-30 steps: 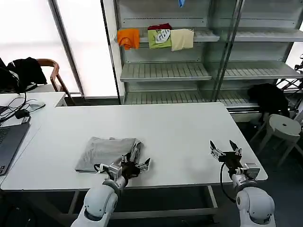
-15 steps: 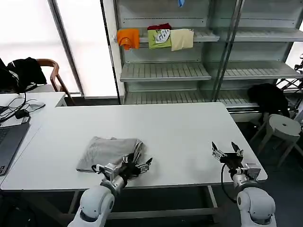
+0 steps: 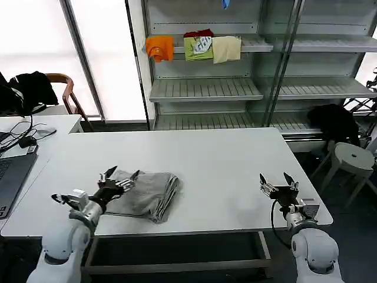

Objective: Fold and organize the clothes.

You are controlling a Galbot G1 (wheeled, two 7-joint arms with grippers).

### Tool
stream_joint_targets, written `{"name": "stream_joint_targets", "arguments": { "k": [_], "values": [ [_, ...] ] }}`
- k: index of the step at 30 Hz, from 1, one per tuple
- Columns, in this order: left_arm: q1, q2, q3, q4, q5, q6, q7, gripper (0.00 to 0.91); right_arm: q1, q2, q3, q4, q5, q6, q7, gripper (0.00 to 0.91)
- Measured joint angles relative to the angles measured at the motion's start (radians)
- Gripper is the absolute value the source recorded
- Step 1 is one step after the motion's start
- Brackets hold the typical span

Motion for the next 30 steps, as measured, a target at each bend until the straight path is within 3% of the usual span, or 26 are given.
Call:
{"name": "stream_joint_targets", "arguments": {
  "k": [8,21,22,24,26,28,30],
  "values": [
    [-0.006,0.026,-0.038,0.114,0.032,-0.067,-0.027,0.907,0.007,0.020,-0.101,0.007,-0.029,-0.008,0.046,0.907],
    [0.025,0.017,-0.045,0.160,0.045,-0.065,-0.027,0.907,0.001,0.037,-0.145,0.014,-0.059,0.003,0.070,0.907],
    [0.028,0.015,-0.045,0.160,0.044,-0.062,-0.026,0.867,0.001,0.037,-0.145,0.013,-0.060,0.005,0.071,0.907],
    [0.032,0.012,-0.044,0.161,0.043,-0.055,-0.027,0.574,0.001,0.037,-0.145,0.013,-0.062,0.007,0.073,0.907],
    [0.036,0.011,-0.044,0.164,0.043,-0.049,-0.028,0.474,0.001,0.038,-0.146,0.010,-0.064,0.007,0.075,0.907],
    [0.042,0.010,-0.044,0.165,0.043,-0.041,-0.027,0.232,0.001,0.038,-0.150,0.007,-0.067,0.009,0.076,0.907],
    [0.048,0.010,-0.044,0.164,0.042,-0.034,-0.026,0.050,0.001,0.041,-0.155,0.002,-0.072,0.011,0.075,0.907]
  ]
}}
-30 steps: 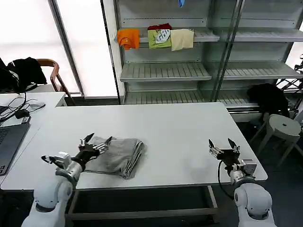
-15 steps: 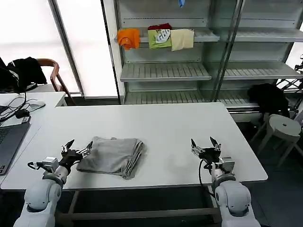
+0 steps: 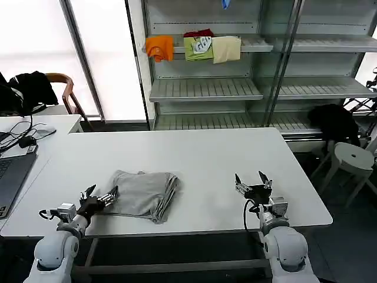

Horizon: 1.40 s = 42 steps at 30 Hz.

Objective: Fold and organize the clothes.

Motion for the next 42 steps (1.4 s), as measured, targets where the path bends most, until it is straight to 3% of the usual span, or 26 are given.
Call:
{"name": "stream_joint_targets", "arguments": {
  "k": [17,27,33,42],
  "values": [
    [0.004,-0.015,0.009,-0.016,-0.030,0.052,0.037,0.010,0.018,0.006,-0.009,-0.028,-0.012,0.012,0.013,0.907],
    [-0.002,-0.018,-0.008,-0.030,-0.013,0.017,0.033,0.000,0.025,-0.002,-0.012,-0.041,-0.016,0.021,0.016,0.907],
    [-0.021,0.034,-0.082,-0.033,0.109,-0.035,0.040,0.000,0.035,-0.005,-0.014,-0.051,-0.011,0.028,0.015,0.907],
    [-0.086,0.195,-0.216,0.012,0.304,-0.082,0.075,0.000,0.055,-0.003,-0.029,-0.084,-0.009,0.050,0.014,0.907]
  ]
}}
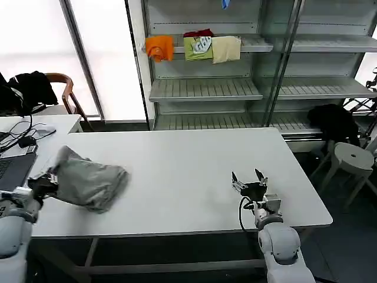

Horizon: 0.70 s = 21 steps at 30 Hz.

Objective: Fold and organize the clothes.

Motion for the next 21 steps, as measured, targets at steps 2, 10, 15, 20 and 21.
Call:
{"name": "stream_joint_targets", "arguments": {
  "k": [2,10,15,20,21],
  "values": [
    [-0.022,0.033,-0.012,0.003,0.029,-0.001,0.010,0.000,0.001,-0.002,-0.001,-0.007,0.000,0.005,0.000,0.907],
    [-0.078,0.103,-0.024,-0.019,0.130,0.001,0.031,0.000,-0.015,-0.014,0.012,-0.010,0.014,0.013,-0.001,0.907],
    [-0.054,0.066,0.015,-0.053,0.204,-0.018,0.022,0.010,-0.034,-0.016,0.026,-0.016,0.029,0.018,0.002,0.907],
    [-0.002,-0.049,0.099,-0.059,0.289,-0.052,-0.004,0.010,-0.044,-0.023,0.041,-0.024,0.043,0.018,0.008,0.907],
    [0.005,-0.074,0.119,-0.058,0.301,-0.056,-0.010,0.010,-0.045,-0.024,0.044,-0.025,0.044,0.018,0.009,0.907]
  ]
}}
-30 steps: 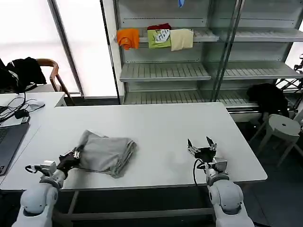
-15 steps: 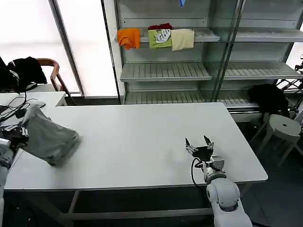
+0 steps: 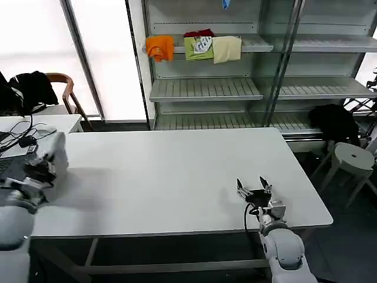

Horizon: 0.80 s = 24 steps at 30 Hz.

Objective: Fold and organize the clothes.

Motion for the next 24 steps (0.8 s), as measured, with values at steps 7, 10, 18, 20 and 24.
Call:
{"name": "stream_joint_targets", "arguments": {
  "k": [7,10,18,20,24],
  "values": [
    [0.018,-0.137,0.146,-0.023,0.036,0.001,-0.051,0.010,-0.007,-0.007,0.016,0.007,0.008,-0.010,0.004,0.907],
    [0.011,-0.174,0.206,-0.035,0.019,0.016,-0.073,0.010,-0.008,-0.006,0.019,0.013,0.009,-0.016,0.006,0.907],
    [-0.032,-0.261,0.374,-0.037,-0.091,0.076,-0.137,0.010,-0.016,-0.006,0.024,0.033,0.009,-0.034,0.010,0.907],
    [-0.045,-0.285,0.415,-0.031,-0.117,0.091,-0.152,0.020,-0.017,-0.007,0.027,0.038,0.007,-0.038,0.012,0.907],
    [-0.072,-0.334,0.491,-0.012,-0.148,0.108,-0.178,0.574,-0.018,-0.007,0.030,0.047,0.006,-0.045,0.015,0.907]
  ]
}}
